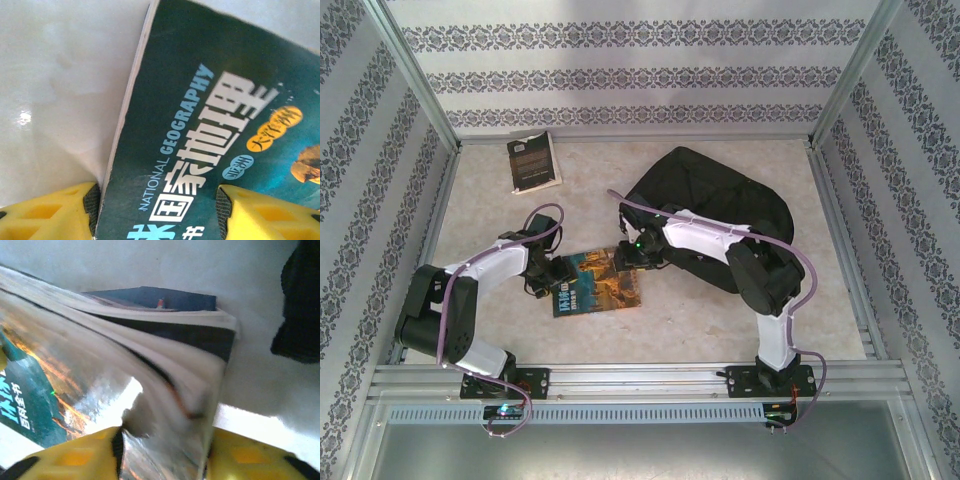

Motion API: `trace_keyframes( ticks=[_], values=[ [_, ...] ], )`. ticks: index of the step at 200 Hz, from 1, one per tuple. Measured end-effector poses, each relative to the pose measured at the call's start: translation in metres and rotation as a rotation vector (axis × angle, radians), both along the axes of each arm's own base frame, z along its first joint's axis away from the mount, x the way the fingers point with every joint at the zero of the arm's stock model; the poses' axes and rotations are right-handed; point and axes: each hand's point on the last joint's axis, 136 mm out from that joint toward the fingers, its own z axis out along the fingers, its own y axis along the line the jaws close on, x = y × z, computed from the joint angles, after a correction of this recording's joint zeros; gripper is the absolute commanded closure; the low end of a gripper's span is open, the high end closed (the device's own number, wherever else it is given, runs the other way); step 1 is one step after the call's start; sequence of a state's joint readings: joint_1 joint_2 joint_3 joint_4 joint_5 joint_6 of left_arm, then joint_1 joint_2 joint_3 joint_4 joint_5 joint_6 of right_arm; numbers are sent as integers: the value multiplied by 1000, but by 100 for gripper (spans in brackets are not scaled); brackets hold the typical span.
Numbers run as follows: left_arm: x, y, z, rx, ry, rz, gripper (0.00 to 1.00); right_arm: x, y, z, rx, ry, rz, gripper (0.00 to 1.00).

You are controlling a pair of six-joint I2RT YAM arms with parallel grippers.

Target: Pack the student bag

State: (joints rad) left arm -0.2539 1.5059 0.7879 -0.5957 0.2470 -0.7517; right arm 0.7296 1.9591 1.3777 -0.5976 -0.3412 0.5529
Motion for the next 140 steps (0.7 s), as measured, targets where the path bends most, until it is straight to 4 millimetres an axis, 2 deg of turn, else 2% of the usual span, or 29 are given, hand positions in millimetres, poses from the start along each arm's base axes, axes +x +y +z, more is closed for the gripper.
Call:
trace_keyframes(
  ticks=[16, 45, 60, 98, 118, 140],
  values=[
    [0, 2, 0, 12, 4, -2, 36, -1, -1, 4, 2, -5, 3, 86],
    [3, 6, 10, 21, -2, 3, 24, -4, -1, 5, 10, 11, 1, 100],
    [8, 10, 26, 16, -38, 25, 19, -5, 2, 7, 24, 30, -12, 100],
    [12, 20, 85, -12, -190, 113, 13, -2, 7, 15, 101, 120, -110, 100],
    [4, 21, 97, -48, -211, 179, 12, 4, 10, 22, 143, 163, -173, 100],
    [-13, 20, 96, -98, -198, 267, 12, 11, 15, 30, 183, 204, -250, 100]
  ],
)
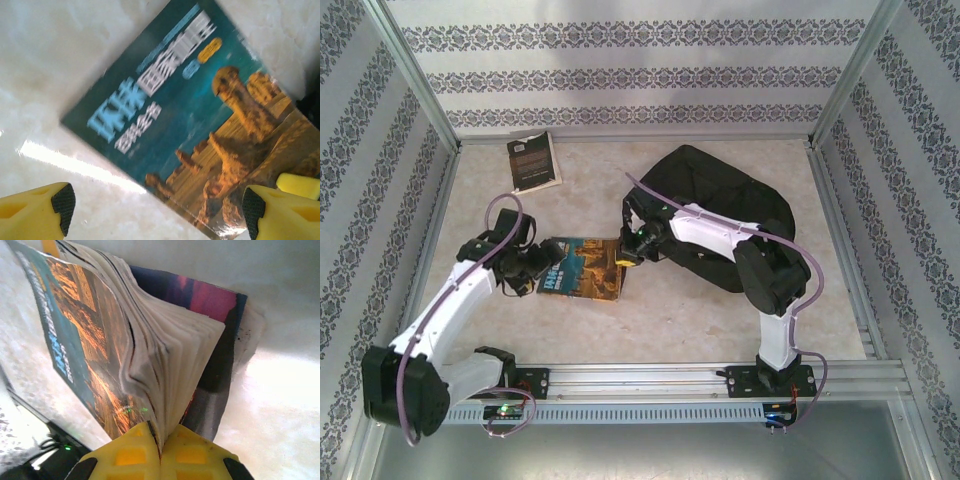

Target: Pack the student bag

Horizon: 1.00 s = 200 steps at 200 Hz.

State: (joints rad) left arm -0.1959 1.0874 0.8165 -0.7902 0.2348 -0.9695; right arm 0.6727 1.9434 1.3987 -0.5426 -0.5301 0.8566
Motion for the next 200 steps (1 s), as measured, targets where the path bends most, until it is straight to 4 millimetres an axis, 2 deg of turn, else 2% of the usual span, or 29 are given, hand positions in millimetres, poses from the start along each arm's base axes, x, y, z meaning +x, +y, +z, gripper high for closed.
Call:
trace_keyframes(
  ticks=[30, 48, 83, 112, 141, 172, 184, 200],
  values=[
    [-25, -2, -18, -102, 51, 135, 12, 6, 8, 7, 46, 56, -92, 100],
    [-29, -7, -35, -157, 85, 200, 13, 7, 12, 10, 69, 86, -127, 100],
    [-17, -12, -60, -237, 97, 314, 16, 7, 20, 16, 105, 129, -172, 100],
    [3, -15, -61, -285, 43, 365, 21, 10, 27, 22, 139, 146, -198, 100],
    [26, -16, -58, -319, -36, 396, 34, 11, 31, 24, 171, 162, -221, 100],
    [44, -15, -56, -330, -95, 426, 43, 8, 35, 22, 203, 189, -249, 100],
    [48, -12, -55, -328, -114, 438, 50, 9, 36, 20, 212, 195, -264, 100],
    [52, -9, -55, -332, -133, 461, 66, 10, 36, 19, 220, 201, -277, 100]
  ],
)
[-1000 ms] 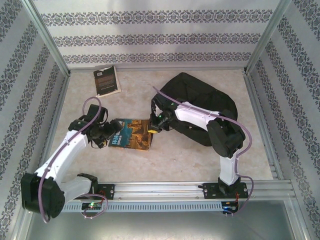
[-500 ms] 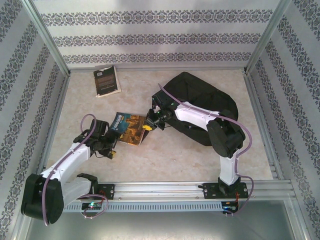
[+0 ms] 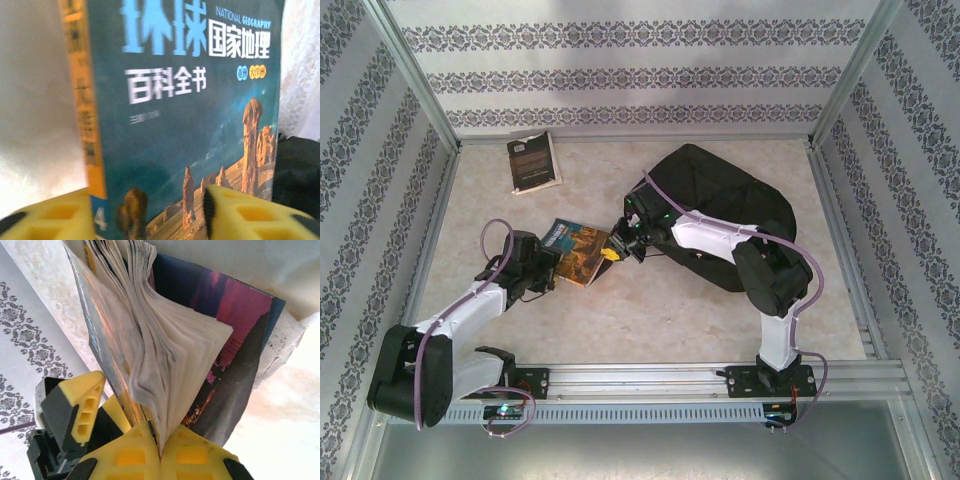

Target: Pack the student bag

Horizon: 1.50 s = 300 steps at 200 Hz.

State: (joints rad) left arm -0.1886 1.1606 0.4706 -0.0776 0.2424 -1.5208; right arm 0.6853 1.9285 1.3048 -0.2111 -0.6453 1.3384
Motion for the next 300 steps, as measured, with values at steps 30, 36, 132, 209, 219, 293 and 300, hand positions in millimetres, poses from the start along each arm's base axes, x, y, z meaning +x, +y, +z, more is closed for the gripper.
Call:
trace_keyframes(
  ticks=[30, 36, 132, 209, 219, 293, 300],
  values=[
    [4, 2, 3, 4, -24, 17, 88, 3, 1, 4, 11, -3, -13, 98],
    [5, 3, 5, 4, -31, 17, 91, 3, 1, 4, 9, -5, -15, 88],
    [46, 15, 135, 14, -287, 119, 100, 9, -33, 91, 37, -176, -101, 2],
    [52, 20, 176, 14, -332, 156, 100, 23, -6, 149, 247, -187, -211, 2],
    [52, 20, 178, 16, -331, 157, 100, 22, -2, 156, 261, -196, -204, 2],
    [53, 21, 181, 19, -333, 164, 100, 4, 26, 165, 368, -106, -228, 2],
    [54, 21, 181, 18, -334, 164, 100, 3, 30, 167, 377, -102, -226, 2]
  ],
)
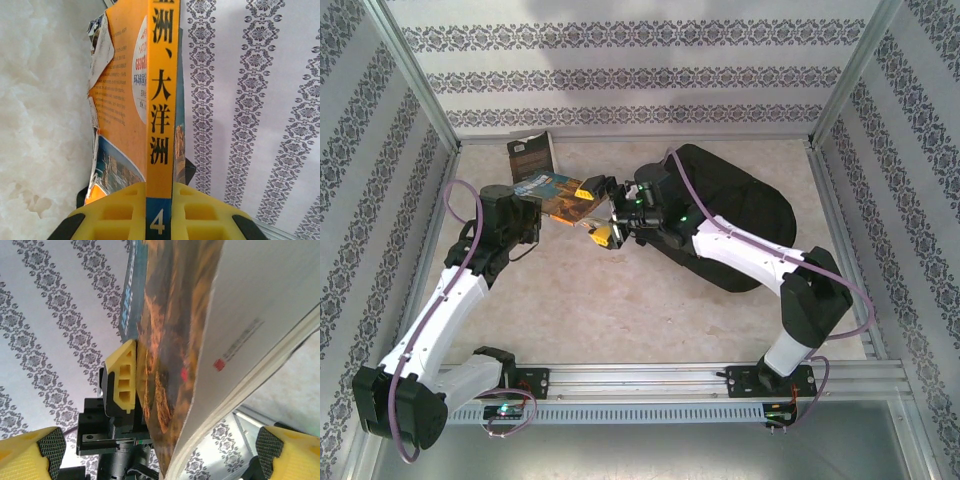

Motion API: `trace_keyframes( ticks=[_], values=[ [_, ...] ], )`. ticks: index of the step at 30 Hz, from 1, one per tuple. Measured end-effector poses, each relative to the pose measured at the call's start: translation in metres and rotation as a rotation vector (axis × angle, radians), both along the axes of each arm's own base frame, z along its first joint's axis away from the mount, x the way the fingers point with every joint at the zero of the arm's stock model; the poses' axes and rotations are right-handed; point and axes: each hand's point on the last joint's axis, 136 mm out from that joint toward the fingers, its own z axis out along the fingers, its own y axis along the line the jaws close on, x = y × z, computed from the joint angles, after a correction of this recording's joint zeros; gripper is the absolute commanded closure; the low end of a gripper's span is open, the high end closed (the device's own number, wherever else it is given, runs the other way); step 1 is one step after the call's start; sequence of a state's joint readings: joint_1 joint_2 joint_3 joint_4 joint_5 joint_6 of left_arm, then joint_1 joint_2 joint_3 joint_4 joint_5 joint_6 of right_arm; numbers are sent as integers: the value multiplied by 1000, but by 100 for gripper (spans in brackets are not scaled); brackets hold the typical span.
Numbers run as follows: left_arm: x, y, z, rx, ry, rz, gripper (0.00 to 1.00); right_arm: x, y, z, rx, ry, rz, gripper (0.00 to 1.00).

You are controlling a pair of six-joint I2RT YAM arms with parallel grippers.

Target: Pack the student bag

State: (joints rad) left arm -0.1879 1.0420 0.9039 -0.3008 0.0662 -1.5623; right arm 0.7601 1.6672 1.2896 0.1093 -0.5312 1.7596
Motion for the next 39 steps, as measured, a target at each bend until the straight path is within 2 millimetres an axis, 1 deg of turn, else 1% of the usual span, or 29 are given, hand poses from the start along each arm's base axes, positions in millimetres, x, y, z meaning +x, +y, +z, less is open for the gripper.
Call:
trace_keyframes(
  ticks=[5, 9, 11, 15, 17, 19, 22, 24, 26, 29, 30, 32, 33, 34, 35, 36, 38, 39],
  values=[
    [3, -1, 6, -5, -9, 2, 100, 4, 14, -4, 17, 20, 3, 2],
    [4, -1, 11, -13, -20, 4, 100, 12, 15, -13, 6, 31, -23, 2],
    [5, -2, 13, -15, -23, 3, 100, 21, 13, -15, -1, 22, -48, 5],
    [2, -5, 16, -17, -31, -1, 100, 47, -1, -9, -12, -26, -124, 17],
    [0, -8, 20, -19, -43, 0, 100, 59, -8, -1, -12, -55, -159, 25],
    [-4, -10, 24, -23, -58, -5, 100, 67, -11, 7, -11, -85, -181, 33],
    [-11, -16, 26, -36, -70, -17, 100, 74, -10, 21, -6, -136, -189, 43],
    [-13, -19, 25, -37, -68, -21, 100, 77, -8, 26, -11, -167, -183, 46],
    [-14, -20, 24, -38, -67, -22, 100, 78, -7, 26, -28, -193, -174, 47],
    [-14, -21, 24, -35, -67, -22, 100, 79, -7, 20, -80, -240, -150, 56],
    [-14, -22, 24, -35, -67, -24, 100, 78, -8, 17, -100, -253, -143, 62],
    [-15, -25, 23, -33, -64, -32, 100, 78, -10, 12, -143, -284, -129, 80],
    [-14, -26, 23, -32, -63, -34, 99, 78, -11, 9, -161, -293, -126, 87],
    [-14, -26, 22, -30, -61, -35, 94, 78, -13, 6, -182, -305, -121, 94],
    [-14, -26, 22, -27, -61, -36, 87, 77, -14, 2, -206, -313, -112, 100],
    [-14, -26, 21, -22, -61, -39, 79, 77, -16, -1, -222, -314, -109, 100],
    [-16, -28, 20, 2, -59, -62, 57, 74, -19, -4, -251, -329, -93, 100],
    [-17, -30, 20, 5, -57, -73, 49, 74, -21, -3, -258, -337, -92, 100]
  ],
)
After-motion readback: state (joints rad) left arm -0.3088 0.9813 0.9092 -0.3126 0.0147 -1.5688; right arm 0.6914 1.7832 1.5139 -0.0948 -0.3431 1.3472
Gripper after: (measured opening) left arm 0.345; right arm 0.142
